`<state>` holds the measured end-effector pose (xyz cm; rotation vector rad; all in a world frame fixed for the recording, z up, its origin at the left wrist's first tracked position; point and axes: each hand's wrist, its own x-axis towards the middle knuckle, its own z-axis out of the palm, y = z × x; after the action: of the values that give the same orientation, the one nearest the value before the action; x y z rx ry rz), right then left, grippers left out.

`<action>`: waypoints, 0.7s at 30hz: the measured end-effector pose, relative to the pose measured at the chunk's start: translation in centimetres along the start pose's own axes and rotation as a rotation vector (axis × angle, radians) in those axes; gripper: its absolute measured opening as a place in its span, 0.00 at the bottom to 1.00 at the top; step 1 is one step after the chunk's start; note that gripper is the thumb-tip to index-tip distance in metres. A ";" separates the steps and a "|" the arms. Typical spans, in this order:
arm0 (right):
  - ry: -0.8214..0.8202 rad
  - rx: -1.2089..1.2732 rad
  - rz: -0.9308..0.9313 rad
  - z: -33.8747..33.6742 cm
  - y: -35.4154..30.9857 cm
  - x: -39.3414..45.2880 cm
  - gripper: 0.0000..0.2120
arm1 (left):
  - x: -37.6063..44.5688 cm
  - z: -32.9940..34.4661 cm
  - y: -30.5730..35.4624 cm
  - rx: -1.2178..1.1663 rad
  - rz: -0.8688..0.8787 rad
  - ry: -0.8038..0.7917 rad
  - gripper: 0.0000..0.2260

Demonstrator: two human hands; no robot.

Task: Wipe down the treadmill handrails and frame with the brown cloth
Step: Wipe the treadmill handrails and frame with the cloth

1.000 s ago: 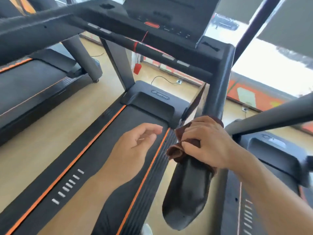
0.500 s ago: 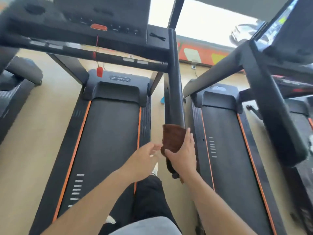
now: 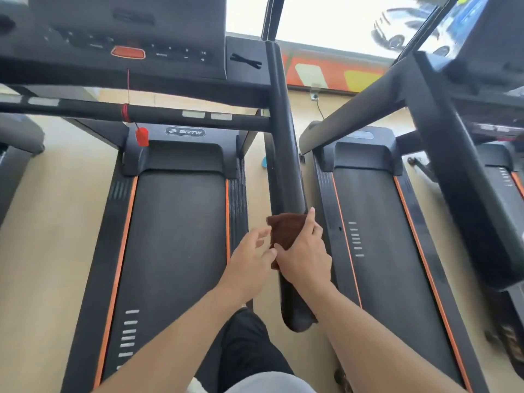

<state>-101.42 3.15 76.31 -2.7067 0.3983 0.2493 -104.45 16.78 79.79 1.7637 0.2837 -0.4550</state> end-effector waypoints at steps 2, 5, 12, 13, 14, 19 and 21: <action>0.019 -0.015 -0.029 0.0 -1.3 2.6 0.52 | 2.3 -0.1 1.0 -0.055 -0.002 0.061 0.19; 0.030 -0.023 -0.066 -0.3 -3.5 7.3 0.51 | 5.2 -0.4 2.0 -0.128 -0.016 0.129 0.17; 0.025 0.026 -0.068 -1.7 -9.3 18.5 0.51 | 9.9 -1.6 1.8 -0.191 -0.059 0.184 0.20; 0.022 0.034 -0.066 -1.9 -10.0 19.9 0.50 | 10.3 -1.8 1.9 -0.191 -0.068 0.179 0.21; 0.010 0.044 -0.062 -2.2 -10.7 21.3 0.50 | 10.5 -2.0 2.0 -0.184 -0.076 0.172 0.21; -0.031 0.153 -0.095 -2.9 -13.3 27.9 0.46 | 11.4 -3.9 2.0 -0.141 -0.094 0.135 0.21; -0.078 0.308 -0.106 -3.1 -13.3 29.5 0.43 | 11.2 -4.6 1.7 -0.120 -0.107 0.147 0.21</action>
<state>-69.11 6.58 77.13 -2.3988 0.2461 0.2415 -93.04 20.26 77.12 1.6726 0.5017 -0.3773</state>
